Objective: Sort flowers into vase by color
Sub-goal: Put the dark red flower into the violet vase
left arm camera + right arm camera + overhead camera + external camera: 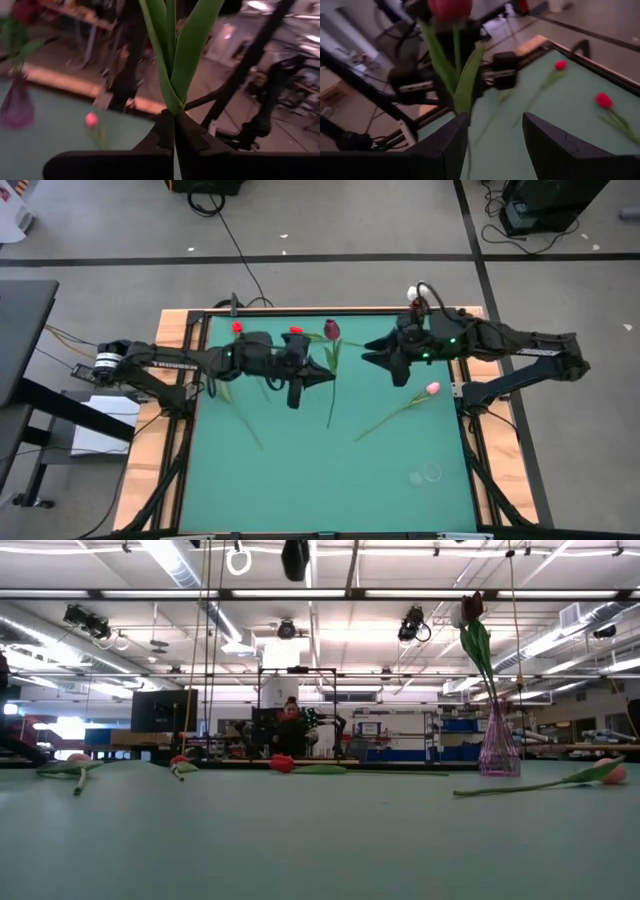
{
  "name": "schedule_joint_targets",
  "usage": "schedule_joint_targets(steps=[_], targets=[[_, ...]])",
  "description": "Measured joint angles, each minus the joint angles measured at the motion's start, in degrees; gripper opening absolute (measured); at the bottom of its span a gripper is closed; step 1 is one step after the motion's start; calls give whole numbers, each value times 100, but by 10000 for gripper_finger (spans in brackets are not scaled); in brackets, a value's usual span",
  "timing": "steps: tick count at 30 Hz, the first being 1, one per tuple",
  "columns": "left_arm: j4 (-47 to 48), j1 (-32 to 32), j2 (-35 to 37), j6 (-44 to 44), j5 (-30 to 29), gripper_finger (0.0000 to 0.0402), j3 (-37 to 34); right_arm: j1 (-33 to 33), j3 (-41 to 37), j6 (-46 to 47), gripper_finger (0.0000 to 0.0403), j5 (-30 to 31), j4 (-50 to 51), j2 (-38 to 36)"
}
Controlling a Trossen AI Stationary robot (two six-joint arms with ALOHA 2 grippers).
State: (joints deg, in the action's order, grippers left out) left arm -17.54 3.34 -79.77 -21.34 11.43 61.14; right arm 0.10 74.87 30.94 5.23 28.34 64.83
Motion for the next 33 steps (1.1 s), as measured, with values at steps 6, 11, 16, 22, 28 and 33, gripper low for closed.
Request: schedule_joint_targets(steps=[6,11,16,22,28,33], targets=[[-210,296,-20,253,648,6,2,150,0,-115,197,-273,-704,578],[-234,402,-20,278,949,6,2,144,0,-220,197,-374,-1326,981],[-234,397,-20,395,1142,6,2,124,0,-218,197,-334,-1498,1247],[-176,399,-20,424,1142,6,0,127,0,-251,150,-217,-1560,1384],[-79,406,-18,421,1049,16,2,130,0,-529,21,-116,-1544,1292],[23,397,-15,420,727,38,4,180,-7,-692,17,272,-1480,1193]])
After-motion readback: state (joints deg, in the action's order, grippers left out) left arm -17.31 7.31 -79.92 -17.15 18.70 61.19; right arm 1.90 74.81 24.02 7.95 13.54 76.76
